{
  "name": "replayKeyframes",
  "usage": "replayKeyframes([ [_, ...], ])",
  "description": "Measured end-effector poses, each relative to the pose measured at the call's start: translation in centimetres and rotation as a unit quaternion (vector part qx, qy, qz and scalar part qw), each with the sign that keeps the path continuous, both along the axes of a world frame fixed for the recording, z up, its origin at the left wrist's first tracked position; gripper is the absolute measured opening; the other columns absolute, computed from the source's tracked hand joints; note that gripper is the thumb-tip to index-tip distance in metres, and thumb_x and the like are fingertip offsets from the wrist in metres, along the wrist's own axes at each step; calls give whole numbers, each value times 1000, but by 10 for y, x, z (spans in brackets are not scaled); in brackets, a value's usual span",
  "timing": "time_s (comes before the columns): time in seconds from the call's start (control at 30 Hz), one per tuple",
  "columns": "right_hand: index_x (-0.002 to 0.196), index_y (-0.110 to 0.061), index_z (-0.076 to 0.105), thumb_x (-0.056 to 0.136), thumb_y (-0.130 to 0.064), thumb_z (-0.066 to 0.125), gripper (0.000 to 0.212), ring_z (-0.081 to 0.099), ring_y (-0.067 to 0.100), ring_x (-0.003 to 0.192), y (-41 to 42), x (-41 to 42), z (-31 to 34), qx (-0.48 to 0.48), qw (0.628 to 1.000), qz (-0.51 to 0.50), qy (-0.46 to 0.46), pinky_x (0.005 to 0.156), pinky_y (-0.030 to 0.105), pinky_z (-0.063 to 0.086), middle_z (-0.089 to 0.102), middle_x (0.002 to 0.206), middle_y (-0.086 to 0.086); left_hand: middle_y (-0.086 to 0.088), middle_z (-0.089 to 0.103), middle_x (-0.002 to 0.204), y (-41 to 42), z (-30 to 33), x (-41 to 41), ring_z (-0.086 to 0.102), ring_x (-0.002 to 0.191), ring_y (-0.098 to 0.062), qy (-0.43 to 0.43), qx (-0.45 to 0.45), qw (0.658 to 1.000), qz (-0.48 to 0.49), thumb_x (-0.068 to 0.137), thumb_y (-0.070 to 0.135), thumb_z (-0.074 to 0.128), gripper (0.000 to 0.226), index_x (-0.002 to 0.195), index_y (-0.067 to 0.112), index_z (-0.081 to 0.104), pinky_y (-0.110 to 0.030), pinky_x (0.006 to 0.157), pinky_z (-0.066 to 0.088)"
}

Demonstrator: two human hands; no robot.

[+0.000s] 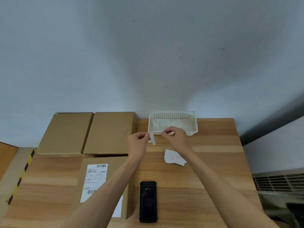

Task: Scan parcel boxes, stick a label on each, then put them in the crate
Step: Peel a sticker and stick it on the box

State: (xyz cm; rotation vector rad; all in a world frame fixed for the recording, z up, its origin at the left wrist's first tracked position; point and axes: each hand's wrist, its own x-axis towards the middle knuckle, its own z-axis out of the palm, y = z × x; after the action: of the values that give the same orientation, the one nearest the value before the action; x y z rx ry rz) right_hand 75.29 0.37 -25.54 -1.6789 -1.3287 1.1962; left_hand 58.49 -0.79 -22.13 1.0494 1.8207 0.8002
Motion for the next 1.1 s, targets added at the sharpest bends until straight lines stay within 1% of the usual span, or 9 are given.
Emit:
replayKeyframes([
  [0.1, 98, -22, 74, 91, -35, 72, 14, 62, 0, 93, -25, -11, 14, 19, 999, 18, -24, 79, 16, 46, 70, 97, -14, 17, 72, 77, -5, 0, 23, 65, 82, 1, -8, 15, 1000, -23, 94, 18, 68, 24, 74, 31, 73, -15, 69, 47],
  [0.23, 100, -25, 70, 91, -37, 68, 16, 60, 2, 97, -43, -4, 22, 24, 995, 16, -94, 79, 21, 47, 66, 105, -14, 6, 74, 70, -15, 1, 40, 67, 74, -5, -26, 18, 999, -37, 90, 12, 68, 22, 72, 19, 79, -22, 69, 52],
  [0.37, 101, -23, 66, 95, -43, 62, 22, 61, 11, 93, -56, -4, 19, 55, 976, 20, -209, 77, 36, 52, 64, 107, -10, 11, 74, 70, -26, 3, 45, 68, 74, -4, -44, 24, 998, -48, 90, 12, 70, 21, 75, 22, 80, -18, 67, 52],
  [0.47, 102, -20, 68, 99, -42, 57, 25, 64, 13, 93, -64, -10, 17, 72, 968, 16, -239, 77, 36, 51, 68, 106, -9, 15, 72, 67, -34, 4, 40, 64, 65, 3, -53, 40, 996, -53, 93, 15, 70, 28, 72, 32, 75, -16, 62, 49],
  [0.57, 104, -23, 71, 100, -40, 58, 22, 65, 9, 93, -69, -21, 18, 72, 974, 13, -216, 78, 33, 52, 71, 103, -12, 14, 74, 70, -41, 3, 23, 62, 63, 4, -67, 44, 995, -65, 94, 19, 70, 27, 73, 35, 75, -25, 69, 55],
  [0.67, 102, -22, 75, 99, -35, 62, 18, 65, 6, 91, -71, -36, 17, 52, 985, -12, -162, 78, 31, 52, 73, 98, -13, 3, 76, 79, -47, 2, -2, 64, 69, -10, -90, 30, 993, -72, 96, 24, 68, 20, 80, 27, 79, -35, 75, 59],
  [0.77, 99, -19, 75, 98, -22, 64, 12, 65, 9, 93, -74, -53, 11, 26, 994, -67, -84, 81, 31, 53, 72, 96, -9, 6, 75, 89, -52, -1, -33, 65, 80, -12, -74, 29, 996, -32, 97, 23, 68, 13, 96, 15, 78, -25, 72, 56],
  [0.93, 92, -21, 74, 93, -14, 69, 9, 63, -2, 92, -81, -88, 11, 3, 994, -103, 31, 77, 13, 45, 71, 93, -13, 10, 65, 102, -65, -9, -90, 58, 93, -2, -47, -22, 999, 12, 89, 33, 77, 29, 112, 23, 64, -21, 75, 48],
  [1.1, 94, -19, 75, 93, -12, 69, 9, 62, 1, 91, -91, -132, 9, -29, 988, -125, 86, 74, 12, 44, 72, 93, -10, 5, 72, 97, -81, -24, -142, 64, 90, -8, -79, -63, 995, 12, 90, 25, 77, 14, 100, 16, 74, -19, 71, 46],
])
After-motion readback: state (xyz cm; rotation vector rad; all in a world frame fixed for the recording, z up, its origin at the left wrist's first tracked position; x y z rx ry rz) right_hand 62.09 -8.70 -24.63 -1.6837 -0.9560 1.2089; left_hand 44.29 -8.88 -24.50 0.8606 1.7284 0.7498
